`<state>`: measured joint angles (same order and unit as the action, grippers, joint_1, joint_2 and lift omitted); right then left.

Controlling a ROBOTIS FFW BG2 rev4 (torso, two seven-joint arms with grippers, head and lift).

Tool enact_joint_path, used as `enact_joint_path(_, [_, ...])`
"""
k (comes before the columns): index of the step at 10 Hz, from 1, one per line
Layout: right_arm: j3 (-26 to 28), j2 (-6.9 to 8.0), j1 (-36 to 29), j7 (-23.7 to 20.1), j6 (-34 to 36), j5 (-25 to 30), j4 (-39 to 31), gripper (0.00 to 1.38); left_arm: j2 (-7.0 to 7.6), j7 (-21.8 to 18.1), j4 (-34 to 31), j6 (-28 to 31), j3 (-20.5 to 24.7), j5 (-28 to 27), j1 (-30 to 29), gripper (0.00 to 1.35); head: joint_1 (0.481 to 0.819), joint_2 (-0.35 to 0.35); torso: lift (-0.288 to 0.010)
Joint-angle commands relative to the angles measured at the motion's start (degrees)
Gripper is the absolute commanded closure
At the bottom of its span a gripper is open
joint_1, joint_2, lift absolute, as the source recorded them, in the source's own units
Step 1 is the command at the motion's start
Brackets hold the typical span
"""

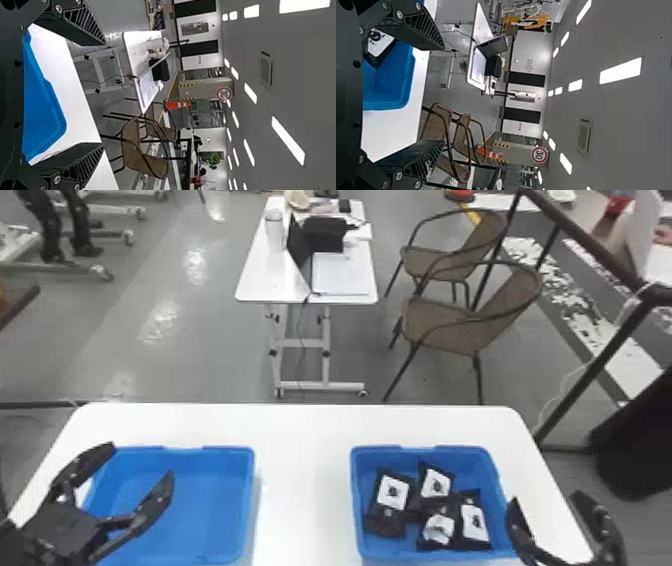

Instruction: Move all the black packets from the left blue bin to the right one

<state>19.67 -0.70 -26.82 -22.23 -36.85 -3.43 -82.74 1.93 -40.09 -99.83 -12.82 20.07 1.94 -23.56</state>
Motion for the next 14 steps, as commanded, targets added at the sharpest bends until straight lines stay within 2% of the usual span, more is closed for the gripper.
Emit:
enact_joint_path(1, [-0.2,0.75,-2.4,0.0,-0.3,-0.2,-1.5,0.18,0.8,-0.5,-0.2,-0.2,-0.8,0.4,-1.4,0.13,0.695,-0.079,0.0])
enact_joint_path(2, [-0.1,0.75,-3.4,0.1,-0.3,0.0,-1.9,0.18,1.85,-0.4,-0.1,-0.2,-1.4,0.5,-1.7,0.13,0.695,-0.086,0.0])
enact_joint_path(6, [-0.1,0.75,-3.7,0.1,-0.9,-0.1,-1.9,0.18,1.85,-0.4,-0.1,-0.3,-1.8,0.2,-1.3,0.13,0.695,-0.101,0.0])
enact_joint_path(7, [0.2,0.75,-3.7,0.1,-0.9,-0.2,-2.1,0.18,1.32,-0.1,0.0,-0.7,-1.3,0.1,-1.5,0.13,0.695,-0.102,0.0])
enact_joint_path(9, [0.6,0.75,-3.9,0.4,-1.4,-0.3,-2.5,0.18,-0.61,0.6,0.1,-1.6,0.1,0.1,-2.1,0.13,0.695,-0.096,0.0])
enact_joint_path(14, [0.7,0.75,-3.8,0.6,-1.6,-0.3,-2.8,0.18,-0.7,0.8,1.4,-2.5,0.4,2.5,-2.5,0.13,0.695,-0.089,0.0])
